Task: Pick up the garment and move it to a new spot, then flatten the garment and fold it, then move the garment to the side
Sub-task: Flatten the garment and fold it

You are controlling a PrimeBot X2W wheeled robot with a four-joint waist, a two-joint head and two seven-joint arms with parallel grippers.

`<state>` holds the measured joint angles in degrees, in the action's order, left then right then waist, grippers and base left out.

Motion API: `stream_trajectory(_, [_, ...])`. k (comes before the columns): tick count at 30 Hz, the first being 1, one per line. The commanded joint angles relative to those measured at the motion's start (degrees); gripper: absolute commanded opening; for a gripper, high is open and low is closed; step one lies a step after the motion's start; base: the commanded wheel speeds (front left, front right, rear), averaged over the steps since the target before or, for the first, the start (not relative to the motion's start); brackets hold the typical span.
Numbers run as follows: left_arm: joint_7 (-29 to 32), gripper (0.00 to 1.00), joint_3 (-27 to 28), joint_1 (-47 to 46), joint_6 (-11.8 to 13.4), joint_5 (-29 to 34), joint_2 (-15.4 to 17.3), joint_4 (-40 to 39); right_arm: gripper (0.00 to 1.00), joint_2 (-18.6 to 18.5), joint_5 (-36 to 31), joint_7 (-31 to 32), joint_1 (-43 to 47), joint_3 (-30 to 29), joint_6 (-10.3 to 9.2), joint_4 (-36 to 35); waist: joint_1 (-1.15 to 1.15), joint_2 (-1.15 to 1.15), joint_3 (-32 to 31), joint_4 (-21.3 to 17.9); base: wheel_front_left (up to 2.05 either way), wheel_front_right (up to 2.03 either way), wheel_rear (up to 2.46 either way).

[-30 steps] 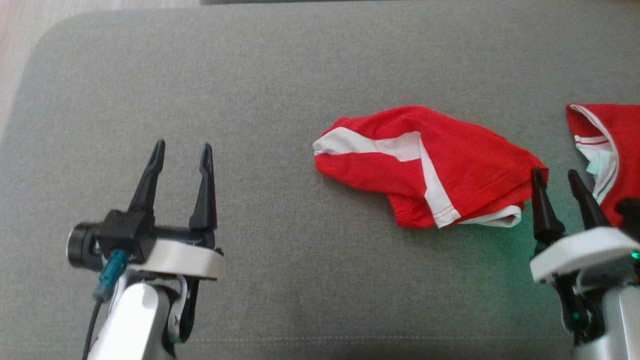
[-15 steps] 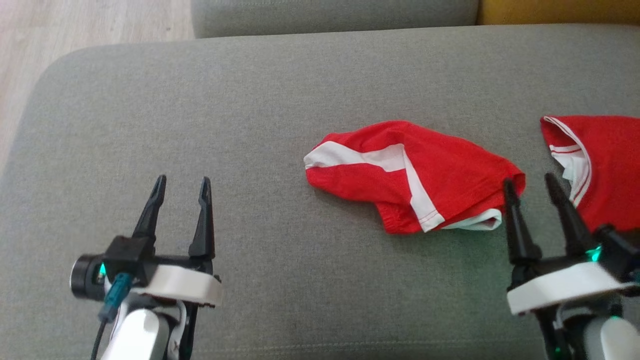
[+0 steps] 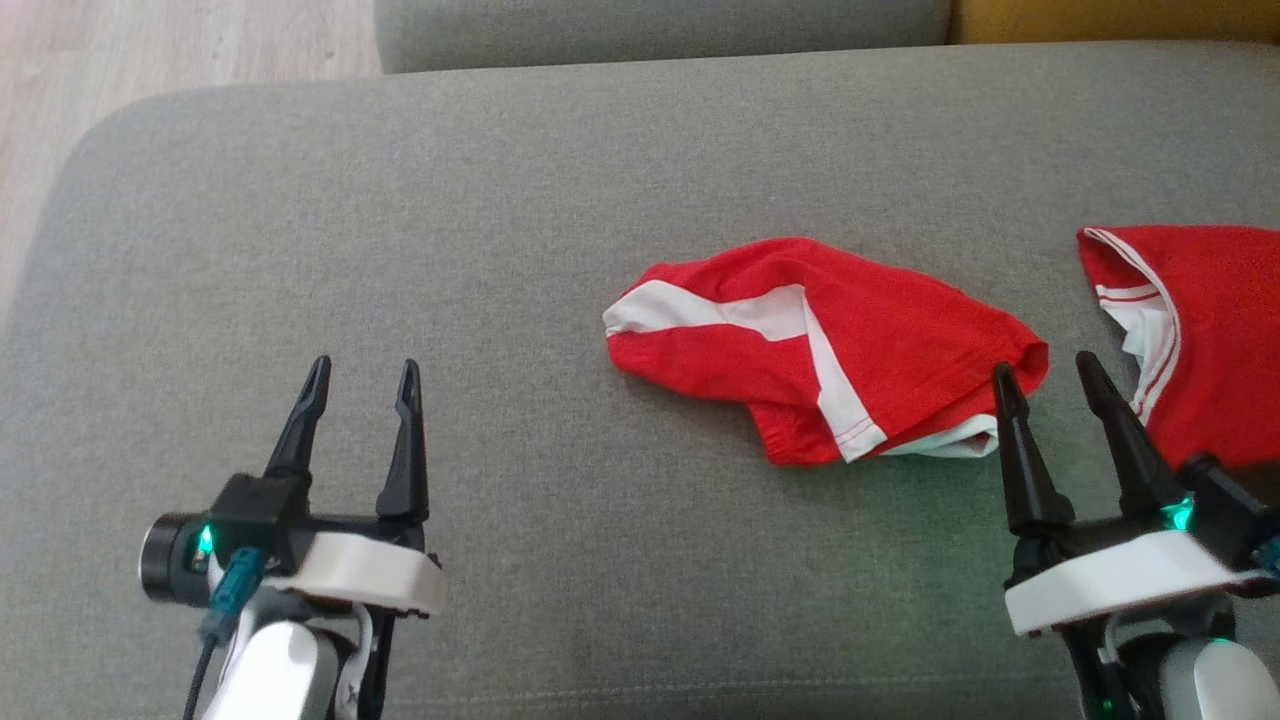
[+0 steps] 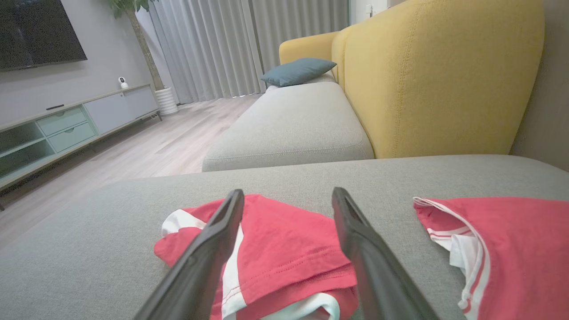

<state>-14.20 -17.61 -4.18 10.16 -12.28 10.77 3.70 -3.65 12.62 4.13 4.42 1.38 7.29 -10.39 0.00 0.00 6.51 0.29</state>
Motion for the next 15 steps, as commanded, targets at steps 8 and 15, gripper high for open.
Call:
stream_trajectory(8, [3.7, 1.0, -1.5, -8.2, -2.7, -0.1, 0.1, -0.9, 1.0, 0.1, 0.5, 0.7, -2.3, 1.4, 0.2, -2.6, 0.0, 0.0, 2.7, -0.5, 0.0, 0.0, 0.0])
stream_trajectory(15, [15.0, 1.0, -6.2, -19.4, -8.4, -3.6, -3.8, 6.9, 1.0, 0.0, 0.8, 0.7, -4.4, 2.1, 0.2, -2.1, 0.0, 0.0, 6.6, -2.8, 0.0, 0.0, 0.0])
